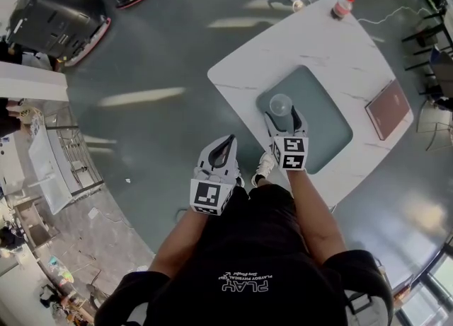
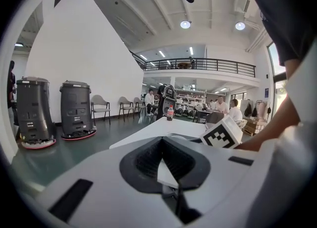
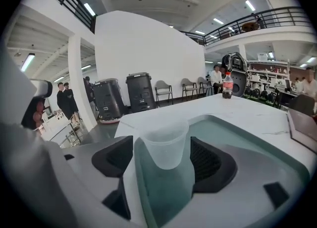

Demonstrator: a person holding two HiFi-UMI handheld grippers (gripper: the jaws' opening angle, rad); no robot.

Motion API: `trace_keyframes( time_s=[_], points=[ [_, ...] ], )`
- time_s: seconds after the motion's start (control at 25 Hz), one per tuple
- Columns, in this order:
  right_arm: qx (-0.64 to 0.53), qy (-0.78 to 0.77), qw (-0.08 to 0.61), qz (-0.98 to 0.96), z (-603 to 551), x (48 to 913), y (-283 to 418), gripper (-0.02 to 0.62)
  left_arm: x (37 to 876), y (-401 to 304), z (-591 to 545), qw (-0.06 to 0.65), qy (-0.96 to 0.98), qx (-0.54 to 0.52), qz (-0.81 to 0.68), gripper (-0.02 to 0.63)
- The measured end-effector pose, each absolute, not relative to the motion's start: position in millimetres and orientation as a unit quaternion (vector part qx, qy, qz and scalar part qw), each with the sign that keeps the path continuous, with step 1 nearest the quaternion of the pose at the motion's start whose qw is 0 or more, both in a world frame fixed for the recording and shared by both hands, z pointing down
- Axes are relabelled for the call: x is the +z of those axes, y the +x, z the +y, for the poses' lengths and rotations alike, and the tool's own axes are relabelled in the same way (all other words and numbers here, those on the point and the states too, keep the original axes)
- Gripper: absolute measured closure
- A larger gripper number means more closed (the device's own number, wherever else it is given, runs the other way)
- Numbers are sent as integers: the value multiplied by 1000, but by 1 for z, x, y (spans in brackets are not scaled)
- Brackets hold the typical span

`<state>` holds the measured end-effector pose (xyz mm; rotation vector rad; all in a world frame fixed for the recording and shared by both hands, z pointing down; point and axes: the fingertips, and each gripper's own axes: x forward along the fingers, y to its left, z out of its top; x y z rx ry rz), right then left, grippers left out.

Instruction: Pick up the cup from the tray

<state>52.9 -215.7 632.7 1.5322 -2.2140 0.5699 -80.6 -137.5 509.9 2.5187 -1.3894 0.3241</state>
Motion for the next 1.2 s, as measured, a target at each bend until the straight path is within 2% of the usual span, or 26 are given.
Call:
trace_keyframes(
  time_s=[0.52, 0.72, 1.2],
  points=[
    [198, 528, 207, -799, -243, 643, 48, 249, 515, -97, -138, 127, 855, 126, -486, 604],
    [185, 523, 205, -806, -242, 637, 42, 281, 515, -95, -139, 127, 856, 128, -484, 604],
    [157, 530, 182, -813, -218, 579, 46, 282, 514, -91, -141, 135, 861, 110, -478, 604]
  ],
)
